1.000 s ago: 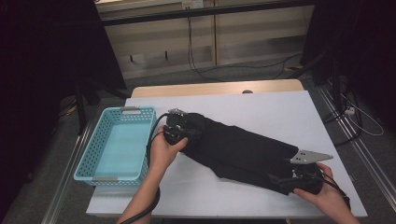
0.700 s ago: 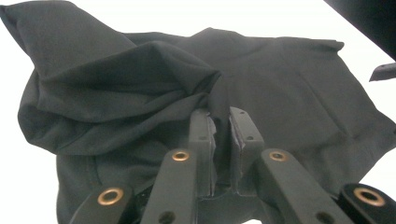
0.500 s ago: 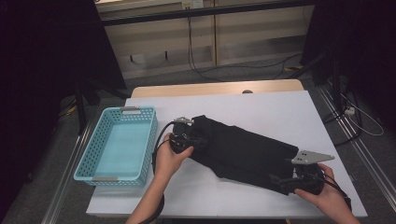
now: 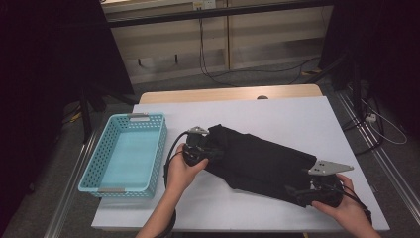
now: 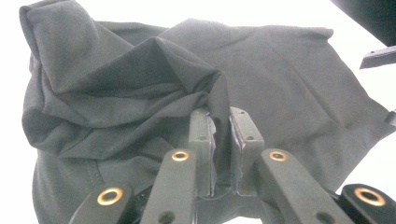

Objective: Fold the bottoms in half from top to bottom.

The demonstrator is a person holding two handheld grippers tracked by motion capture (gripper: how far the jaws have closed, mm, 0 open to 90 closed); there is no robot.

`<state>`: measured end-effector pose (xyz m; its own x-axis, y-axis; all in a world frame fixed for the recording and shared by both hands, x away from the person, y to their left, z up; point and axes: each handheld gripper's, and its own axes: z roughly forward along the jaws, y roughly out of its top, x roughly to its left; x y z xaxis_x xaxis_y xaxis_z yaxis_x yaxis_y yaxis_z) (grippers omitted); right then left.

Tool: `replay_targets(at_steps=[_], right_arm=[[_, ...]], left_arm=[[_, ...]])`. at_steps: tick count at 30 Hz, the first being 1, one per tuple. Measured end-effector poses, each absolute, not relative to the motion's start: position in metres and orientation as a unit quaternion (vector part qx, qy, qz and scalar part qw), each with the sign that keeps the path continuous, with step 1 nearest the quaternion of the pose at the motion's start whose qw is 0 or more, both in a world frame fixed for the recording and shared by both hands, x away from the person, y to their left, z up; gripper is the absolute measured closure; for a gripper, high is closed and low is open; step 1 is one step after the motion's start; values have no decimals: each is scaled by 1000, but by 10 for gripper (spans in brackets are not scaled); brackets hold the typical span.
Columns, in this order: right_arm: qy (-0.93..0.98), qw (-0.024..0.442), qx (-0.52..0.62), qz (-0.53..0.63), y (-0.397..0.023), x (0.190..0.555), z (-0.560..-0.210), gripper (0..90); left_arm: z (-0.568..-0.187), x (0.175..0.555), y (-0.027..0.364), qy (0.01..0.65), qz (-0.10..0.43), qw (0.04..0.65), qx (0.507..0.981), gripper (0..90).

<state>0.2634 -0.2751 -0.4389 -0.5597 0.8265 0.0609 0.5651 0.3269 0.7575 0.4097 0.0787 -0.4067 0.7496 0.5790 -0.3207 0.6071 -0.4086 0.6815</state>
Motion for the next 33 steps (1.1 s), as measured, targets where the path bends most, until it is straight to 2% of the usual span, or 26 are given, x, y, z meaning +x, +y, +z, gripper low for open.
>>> replay_targets(at_steps=[20,26,28,29,31,33], right_arm=[[795,170,437,384,-275,263,-438,172],[796,171,435,384,-274,264,-438,172],[797,171,434,384,-274,265,-438,171],[797,171,434,385,-274,265,-438,171],[797,171,434,384,-273,265,-437,170],[796,173,433,386,-272,267,-436,164]], left_arm=[[-406,400,60,331,-32,426,841,808],[-403,392,48,294,-49,434,850,798],[-404,391,45,285,-69,441,848,721],[-404,391,44,287,-74,443,846,648],[-402,392,46,301,-58,440,844,446],[-401,395,51,308,-36,439,843,334]])
